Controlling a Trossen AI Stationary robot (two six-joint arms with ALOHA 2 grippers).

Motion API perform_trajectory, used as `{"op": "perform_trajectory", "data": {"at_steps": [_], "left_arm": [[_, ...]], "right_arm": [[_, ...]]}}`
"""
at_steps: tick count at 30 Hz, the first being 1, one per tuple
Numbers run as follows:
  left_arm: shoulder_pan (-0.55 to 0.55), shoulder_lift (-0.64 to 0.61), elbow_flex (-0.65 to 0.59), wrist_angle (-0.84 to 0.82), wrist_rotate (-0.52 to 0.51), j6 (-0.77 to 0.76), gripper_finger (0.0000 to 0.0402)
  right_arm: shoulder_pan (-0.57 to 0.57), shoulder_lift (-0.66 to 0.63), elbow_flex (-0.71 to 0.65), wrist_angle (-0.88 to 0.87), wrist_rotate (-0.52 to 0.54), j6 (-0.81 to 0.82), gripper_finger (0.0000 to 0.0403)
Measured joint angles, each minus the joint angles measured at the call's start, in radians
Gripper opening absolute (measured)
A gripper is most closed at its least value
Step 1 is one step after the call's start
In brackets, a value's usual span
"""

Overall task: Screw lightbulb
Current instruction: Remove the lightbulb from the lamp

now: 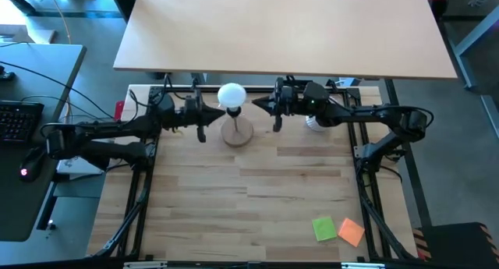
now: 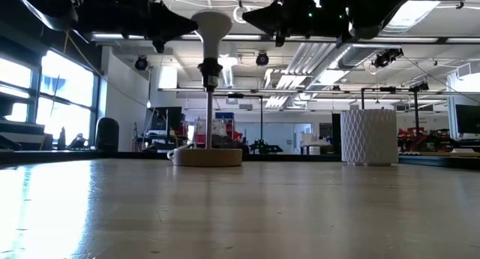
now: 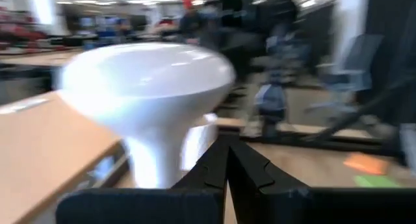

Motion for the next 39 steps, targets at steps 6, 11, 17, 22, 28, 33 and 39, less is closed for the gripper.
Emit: {"op": "perform_trajectory", "data": {"at_steps": [6,11,17,22,28,33,39], "left_arm": [[0.066,-0.04,0.0,-0.035,-0.088,0.07,0.0],[0.154,-0.032,0.0,0.028,-0.061,0.071,0.0],[0.209,0.002,0.0,0.151,0.06,0.006,0.0],[0.201,0.03,0.0,0.204,0.106,-0.022,0.0],[0.134,0.033,0.001,0.215,0.15,-0.058,0.0],[0.069,0.039,-0.001,0.172,0.18,-0.06,0.0],[0.013,0.033,-0.001,0.139,0.144,-0.057,0.0]], "right_arm": [[0.016,0.002,0.004,0.021,-0.026,-0.012,0.0],[0.016,0.037,0.065,0.02,-0.07,-0.023,0.0],[0.014,0.108,0.128,0.012,-0.079,-0.026,0.0],[0.014,0.134,0.143,0.02,-0.058,-0.026,0.0],[0.008,0.135,0.144,0.028,-0.005,-0.026,0.0],[0.007,0.139,0.145,-0.002,0.108,-0.026,0.0],[0.006,0.139,0.144,-0.02,0.25,-0.04,0.0]]}}
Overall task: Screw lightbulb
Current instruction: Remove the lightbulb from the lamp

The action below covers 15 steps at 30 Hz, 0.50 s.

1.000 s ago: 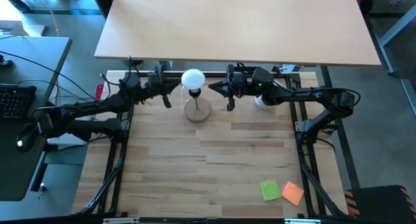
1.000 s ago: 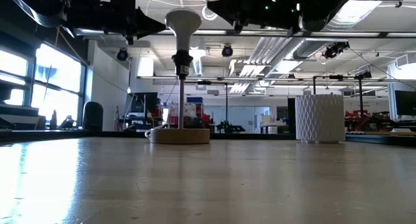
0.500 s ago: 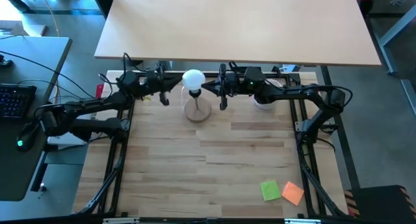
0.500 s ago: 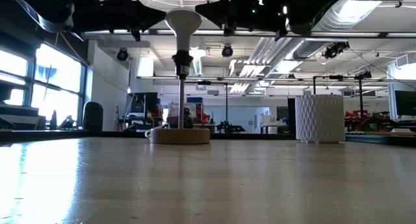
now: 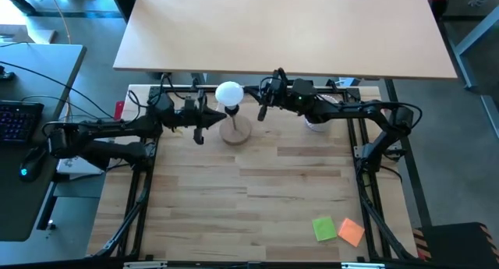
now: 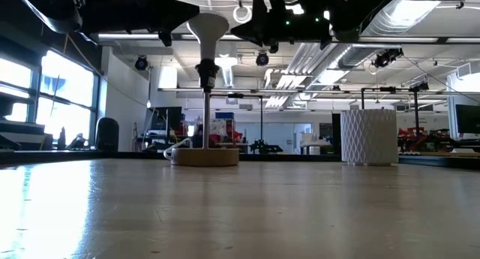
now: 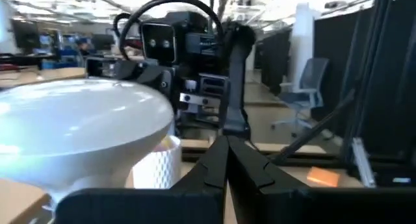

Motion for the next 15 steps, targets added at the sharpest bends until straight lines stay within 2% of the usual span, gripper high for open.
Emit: {"op": "perform_trajectory", "data": {"at_steps": [2,9,15], "left_arm": [[-0.005,-0.018,0.0,-0.039,-0.043,0.02,0.0],[0.036,-0.091,0.0,-0.247,-0.29,0.135,0.0],[0.125,-0.093,0.0,-0.23,-0.328,0.157,0.0]], "right_arm": [[-0.001,0.0,0.0,-0.001,0.005,-0.015,0.0],[-0.005,-0.004,0.0,-0.015,0.032,-0.037,0.0],[0.004,-0.004,0.0,-0.036,0.032,-0.039,0.0]]}}
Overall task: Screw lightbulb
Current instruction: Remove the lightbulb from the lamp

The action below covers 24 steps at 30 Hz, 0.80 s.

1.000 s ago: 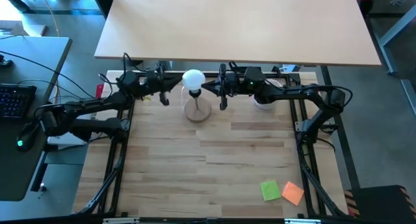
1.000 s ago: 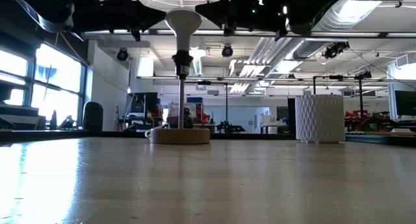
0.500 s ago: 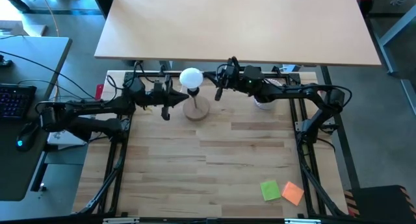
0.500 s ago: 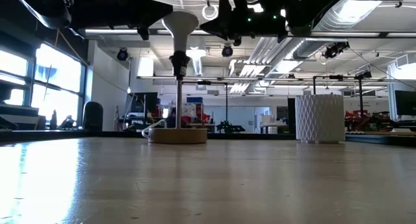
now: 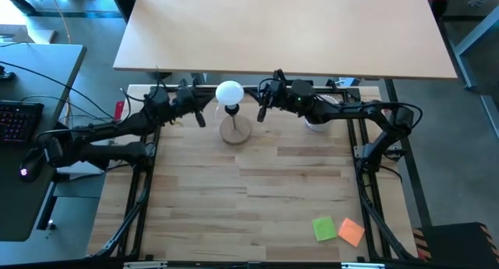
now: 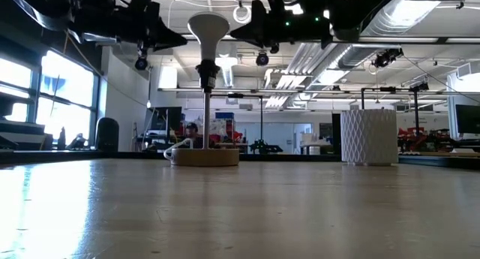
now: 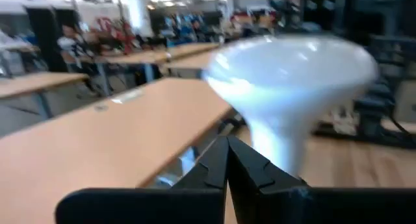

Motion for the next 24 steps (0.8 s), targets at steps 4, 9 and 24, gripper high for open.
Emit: {"op": "perform_trajectory", "data": {"at_steps": [4,9,24], "left_arm": [[0.054,0.0,0.0,0.076,0.049,0.0,0.0],[0.085,0.019,0.0,0.153,0.174,-0.003,0.0],[0.054,0.085,0.0,0.29,0.3,-0.108,0.0]], "right_arm": [[0.021,0.0,0.0,0.013,0.0,-0.001,0.0],[0.058,-0.001,-0.001,0.064,0.027,0.0,0.0],[0.043,0.0,-0.001,0.076,0.063,-0.019,0.0]]}}
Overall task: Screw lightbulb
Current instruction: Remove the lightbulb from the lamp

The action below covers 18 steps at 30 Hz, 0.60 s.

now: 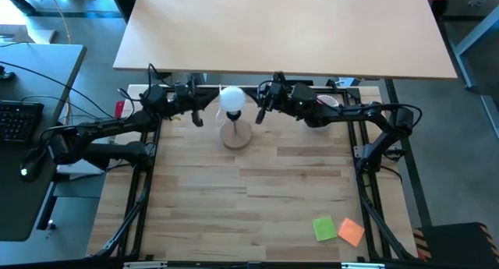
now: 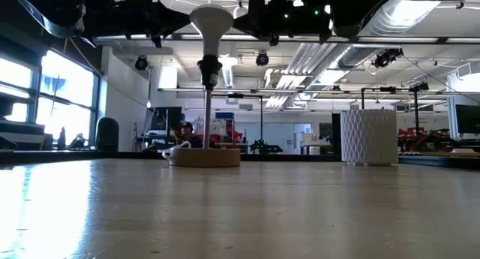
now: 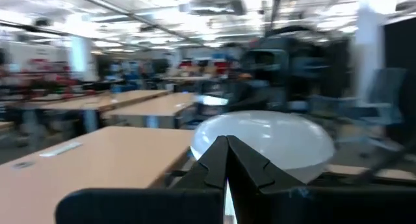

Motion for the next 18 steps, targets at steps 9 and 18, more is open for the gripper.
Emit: {"op": "perform_trajectory", "data": {"at_steps": [9,18], "left_arm": [[-0.066,-0.023,0.001,-0.051,0.031,-0.009,0.0],[-0.062,-0.087,0.001,-0.177,-0.062,0.049,0.0]], "right_arm": [[-0.046,-0.019,0.0,-0.034,0.148,-0.091,0.0],[0.018,-0.159,0.0,-0.315,0.07,-0.159,0.0]]}}
